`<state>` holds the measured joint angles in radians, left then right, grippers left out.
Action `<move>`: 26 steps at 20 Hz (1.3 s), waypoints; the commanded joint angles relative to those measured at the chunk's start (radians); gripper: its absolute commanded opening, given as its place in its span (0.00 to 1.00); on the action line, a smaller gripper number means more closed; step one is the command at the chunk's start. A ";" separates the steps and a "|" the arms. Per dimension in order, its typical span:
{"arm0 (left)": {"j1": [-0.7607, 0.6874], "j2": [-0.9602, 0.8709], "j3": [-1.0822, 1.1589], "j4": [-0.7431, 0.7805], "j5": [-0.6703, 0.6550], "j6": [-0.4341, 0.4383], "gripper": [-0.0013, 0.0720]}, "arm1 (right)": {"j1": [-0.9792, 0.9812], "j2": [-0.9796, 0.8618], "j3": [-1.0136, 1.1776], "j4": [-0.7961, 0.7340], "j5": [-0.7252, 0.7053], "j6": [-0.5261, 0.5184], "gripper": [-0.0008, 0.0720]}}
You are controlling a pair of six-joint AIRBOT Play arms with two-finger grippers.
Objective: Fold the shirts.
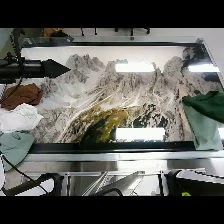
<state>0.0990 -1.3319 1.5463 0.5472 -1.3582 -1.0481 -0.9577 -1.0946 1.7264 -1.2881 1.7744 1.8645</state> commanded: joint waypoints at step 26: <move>-0.228 0.283 -0.553 0.003 0.095 -0.050 0.04 | 0.781 0.412 -0.876 0.343 -0.529 -0.299 0.04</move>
<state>-0.0380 -1.1702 1.2224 0.5484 -1.3415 -1.0657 -0.3786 -0.8158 1.0645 -0.9550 1.3884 1.6051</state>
